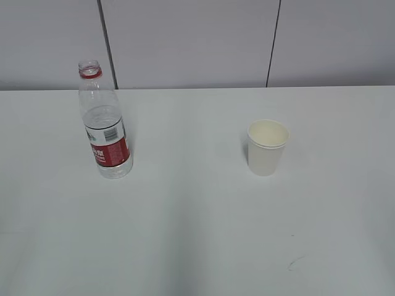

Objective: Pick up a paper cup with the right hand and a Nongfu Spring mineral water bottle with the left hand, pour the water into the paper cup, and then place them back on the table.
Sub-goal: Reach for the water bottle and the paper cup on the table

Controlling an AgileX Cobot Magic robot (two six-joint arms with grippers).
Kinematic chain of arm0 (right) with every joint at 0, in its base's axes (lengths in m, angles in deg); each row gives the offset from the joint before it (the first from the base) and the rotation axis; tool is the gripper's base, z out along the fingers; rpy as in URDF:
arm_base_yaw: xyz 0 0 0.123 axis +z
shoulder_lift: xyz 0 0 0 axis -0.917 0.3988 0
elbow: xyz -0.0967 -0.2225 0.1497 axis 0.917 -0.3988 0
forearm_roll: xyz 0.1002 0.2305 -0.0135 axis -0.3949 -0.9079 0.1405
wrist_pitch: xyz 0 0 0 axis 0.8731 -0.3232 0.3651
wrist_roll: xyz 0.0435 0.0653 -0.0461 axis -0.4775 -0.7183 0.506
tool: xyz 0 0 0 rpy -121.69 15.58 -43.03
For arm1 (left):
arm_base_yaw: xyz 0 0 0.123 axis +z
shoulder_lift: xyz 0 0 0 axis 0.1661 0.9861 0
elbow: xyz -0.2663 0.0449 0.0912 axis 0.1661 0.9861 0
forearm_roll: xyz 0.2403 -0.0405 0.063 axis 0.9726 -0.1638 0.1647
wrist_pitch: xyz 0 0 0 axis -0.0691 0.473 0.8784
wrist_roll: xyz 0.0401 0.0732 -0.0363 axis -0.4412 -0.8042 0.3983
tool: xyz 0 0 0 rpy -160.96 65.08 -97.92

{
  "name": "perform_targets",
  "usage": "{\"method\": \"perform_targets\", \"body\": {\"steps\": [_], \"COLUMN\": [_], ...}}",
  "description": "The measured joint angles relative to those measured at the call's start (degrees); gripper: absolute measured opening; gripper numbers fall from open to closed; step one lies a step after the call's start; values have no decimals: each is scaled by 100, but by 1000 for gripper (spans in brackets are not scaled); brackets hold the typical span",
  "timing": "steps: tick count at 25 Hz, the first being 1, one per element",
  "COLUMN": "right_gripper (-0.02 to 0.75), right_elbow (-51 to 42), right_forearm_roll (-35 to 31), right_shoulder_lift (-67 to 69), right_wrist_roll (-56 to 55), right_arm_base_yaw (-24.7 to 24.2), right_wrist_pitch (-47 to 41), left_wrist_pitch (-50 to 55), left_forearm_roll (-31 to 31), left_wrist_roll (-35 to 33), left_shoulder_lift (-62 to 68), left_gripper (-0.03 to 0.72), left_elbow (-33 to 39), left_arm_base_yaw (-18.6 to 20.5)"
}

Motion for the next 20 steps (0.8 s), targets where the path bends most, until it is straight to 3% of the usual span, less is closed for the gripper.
{"method": "perform_targets", "body": {"steps": [11, 20], "right_gripper": [517, 517], "right_elbow": [104, 584], "right_forearm_roll": [0, 0], "right_shoulder_lift": [0, 1637], "right_wrist_roll": [0, 0], "right_arm_base_yaw": [0, 0], "right_wrist_pitch": [208, 2073], "left_wrist_pitch": [0, 0], "left_forearm_roll": [0, -34], "left_wrist_roll": [0, 0], "left_shoulder_lift": [0, 0], "left_gripper": [562, 562], "left_elbow": [0, 0], "left_arm_base_yaw": [0, 0]}}
